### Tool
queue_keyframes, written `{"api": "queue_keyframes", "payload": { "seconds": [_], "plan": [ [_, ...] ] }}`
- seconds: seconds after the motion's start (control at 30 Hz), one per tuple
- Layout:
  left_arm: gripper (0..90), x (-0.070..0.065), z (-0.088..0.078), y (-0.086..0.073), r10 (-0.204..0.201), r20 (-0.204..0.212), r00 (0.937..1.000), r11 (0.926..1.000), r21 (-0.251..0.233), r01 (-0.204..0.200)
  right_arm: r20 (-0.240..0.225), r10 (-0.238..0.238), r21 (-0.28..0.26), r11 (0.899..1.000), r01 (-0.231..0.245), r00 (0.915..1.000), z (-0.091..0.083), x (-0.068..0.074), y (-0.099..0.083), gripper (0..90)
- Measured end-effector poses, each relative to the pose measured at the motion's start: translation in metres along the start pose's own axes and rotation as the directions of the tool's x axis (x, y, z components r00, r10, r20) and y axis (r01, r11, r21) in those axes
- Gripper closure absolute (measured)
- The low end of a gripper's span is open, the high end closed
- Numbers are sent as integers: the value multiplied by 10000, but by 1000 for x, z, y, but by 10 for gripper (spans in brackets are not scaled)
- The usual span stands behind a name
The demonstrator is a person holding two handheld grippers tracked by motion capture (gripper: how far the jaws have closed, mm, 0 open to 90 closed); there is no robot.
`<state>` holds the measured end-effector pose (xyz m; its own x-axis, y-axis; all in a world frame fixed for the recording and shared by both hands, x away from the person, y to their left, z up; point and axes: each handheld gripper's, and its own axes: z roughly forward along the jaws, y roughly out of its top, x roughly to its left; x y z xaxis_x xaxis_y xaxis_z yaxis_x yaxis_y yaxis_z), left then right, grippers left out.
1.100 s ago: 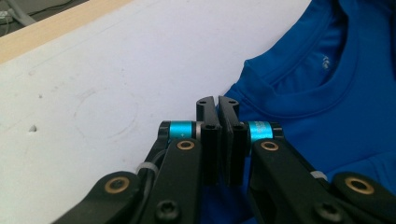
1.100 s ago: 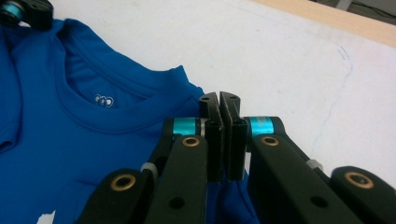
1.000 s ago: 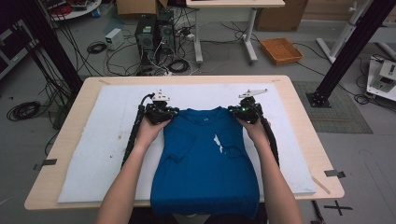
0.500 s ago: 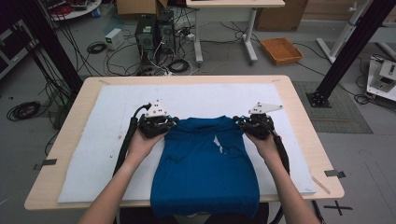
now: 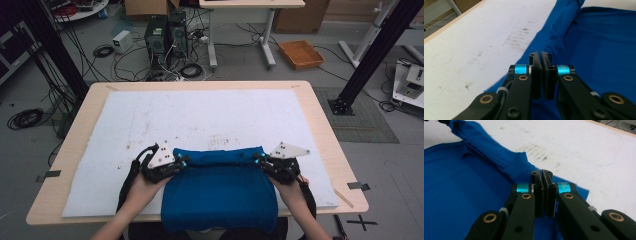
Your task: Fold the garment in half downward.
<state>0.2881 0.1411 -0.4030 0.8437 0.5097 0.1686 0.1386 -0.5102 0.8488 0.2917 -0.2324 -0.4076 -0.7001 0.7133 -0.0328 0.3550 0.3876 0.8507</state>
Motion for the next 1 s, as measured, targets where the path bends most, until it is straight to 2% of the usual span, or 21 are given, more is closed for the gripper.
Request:
{"api": "queue_keyframes", "payload": {
  "seconds": [0.03, 0.1, 0.23, 0.4, 0.53, 0.67, 0.87, 1.0],
  "plan": [
    [874, 0, 0, 0, 0, 0, 10000, 10000, 0, 0, -15, -36, 13, 10000, 36, 10000, -4, 5, -4, 891],
    [874, -13, -4, -6, 333, 59, 9994, 9993, 164, -334, -32, -259, -11, 9997, 259, 9997, -10, 13, -10, 890],
    [873, -27, -7, -14, 439, 285, 9986, 9986, 296, -447, 42, -566, 137, 9983, 566, 9984, -21, 27, -19, 890],
    [872, -44, -8, -23, 737, 529, 9959, 9958, 499, -764, -27, -621, 318, 9976, 622, 9981, -29, 38, -32, 889],
    [870, -55, -6, -31, 812, 734, 9940, 9930, 798, -870, -72, -695, 588, 9958, 698, 9976, -32, 47, -40, 887],
    [867, -62, -6, -37, 853, 848, 9927, 9905, 1008, -937, -31, -1072, 839, 9907, 1071, 9942, -35, 56, -47, 887],
    [833, -66, -8, -42, 740, 965, 9926, 9893, 1187, -853, -119, -1179, 1110, 9867, 1185, 9930, -38, 62, -53, 856],
    [807, -67, -14, -44, 712, 1023, 9922, 9899, 1152, -829, -156, -1327, 1064, 9853, 1336, 9910, -42, 63, -57, 820]
  ]
}}
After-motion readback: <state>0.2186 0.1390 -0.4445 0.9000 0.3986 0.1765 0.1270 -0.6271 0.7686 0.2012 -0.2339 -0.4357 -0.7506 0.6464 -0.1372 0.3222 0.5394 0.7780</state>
